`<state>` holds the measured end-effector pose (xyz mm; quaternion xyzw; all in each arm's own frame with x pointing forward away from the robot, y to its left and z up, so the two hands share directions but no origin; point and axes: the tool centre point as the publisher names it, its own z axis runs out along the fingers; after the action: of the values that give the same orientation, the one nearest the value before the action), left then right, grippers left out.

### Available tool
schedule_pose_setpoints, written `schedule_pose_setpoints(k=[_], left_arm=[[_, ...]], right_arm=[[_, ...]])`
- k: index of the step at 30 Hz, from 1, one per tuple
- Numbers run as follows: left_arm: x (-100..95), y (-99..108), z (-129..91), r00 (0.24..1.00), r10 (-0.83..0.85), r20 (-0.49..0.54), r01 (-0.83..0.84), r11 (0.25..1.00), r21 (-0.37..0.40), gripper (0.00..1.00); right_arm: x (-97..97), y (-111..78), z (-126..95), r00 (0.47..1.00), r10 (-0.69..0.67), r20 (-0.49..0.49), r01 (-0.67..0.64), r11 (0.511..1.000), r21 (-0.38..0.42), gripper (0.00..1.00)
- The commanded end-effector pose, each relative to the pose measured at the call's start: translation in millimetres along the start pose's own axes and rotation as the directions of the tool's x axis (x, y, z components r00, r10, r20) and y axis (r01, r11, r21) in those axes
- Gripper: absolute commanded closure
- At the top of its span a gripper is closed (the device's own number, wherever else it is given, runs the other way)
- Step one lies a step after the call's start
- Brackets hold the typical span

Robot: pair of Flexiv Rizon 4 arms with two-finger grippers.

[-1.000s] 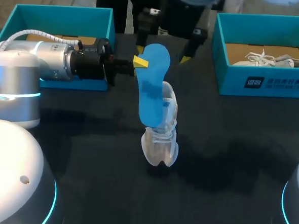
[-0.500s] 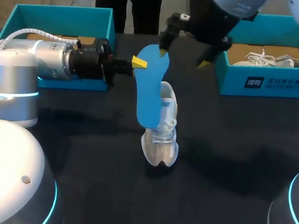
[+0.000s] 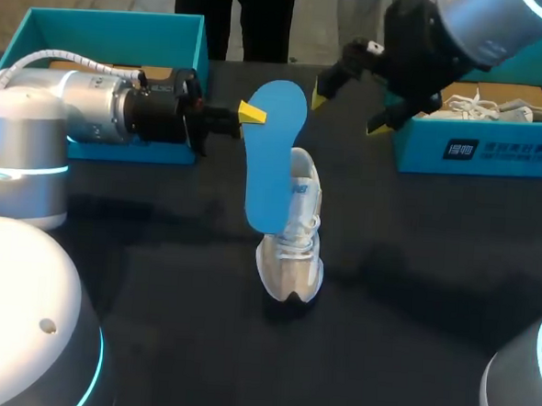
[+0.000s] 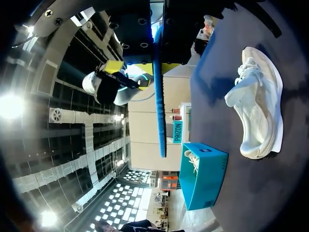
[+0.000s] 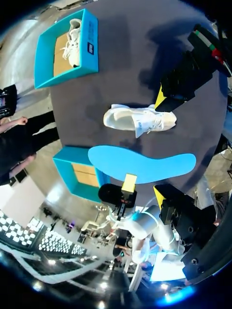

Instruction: Take the shoe out of the shoebox, open the shoe tongue, remove and reinsert the insole, then place the shoe into the shoebox

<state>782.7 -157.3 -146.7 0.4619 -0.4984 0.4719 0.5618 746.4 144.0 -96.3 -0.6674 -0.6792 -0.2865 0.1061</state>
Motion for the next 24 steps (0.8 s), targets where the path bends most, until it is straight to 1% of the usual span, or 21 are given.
schedule_pose_setpoints(k=[1,3,7,14,16,24], left_arm=[[0.8,1.0,-0.9,1.0,0.0,0.003,0.0,1.0,-0.003,1.0],[0.8,0.9,-1.6,1.0,0.0,0.003,0.0,1.0,-0.003,1.0],[1.7,0.9,-3.2,1.0,-0.001,0.005,0.001,1.0,-0.002,1.0],[2.0,0.6,-4.9,1.0,-0.009,0.001,0.009,1.0,0.0,1.0],[2.1,0.6,-5.5,1.0,-0.011,0.0,0.011,1.0,0.001,1.0],[3.2,-1.4,-9.8,1.0,-0.019,-0.014,0.019,1.0,0.013,1.0]], right_arm=[[-10.9,-4.3,5.7,0.886,-0.006,-0.463,-0.003,1.0,-0.017,0.0],[-13.7,-4.4,8.8,0.864,-0.004,-0.503,-0.006,1.0,-0.018,0.0],[-19.7,-4.6,14.3,0.862,0.01,-0.506,-0.01,1.0,0.002,0.0],[-25.8,-3.2,20.4,0.828,0.026,-0.56,-0.029,1.0,0.003,0.0],[-26.2,-3.1,21.3,0.808,0.023,-0.588,-0.03,1.0,-0.002,0.0],[-28.0,-5.0,31.2,0.78,0.028,-0.625,-0.031,0.999,0.005,0.0]])
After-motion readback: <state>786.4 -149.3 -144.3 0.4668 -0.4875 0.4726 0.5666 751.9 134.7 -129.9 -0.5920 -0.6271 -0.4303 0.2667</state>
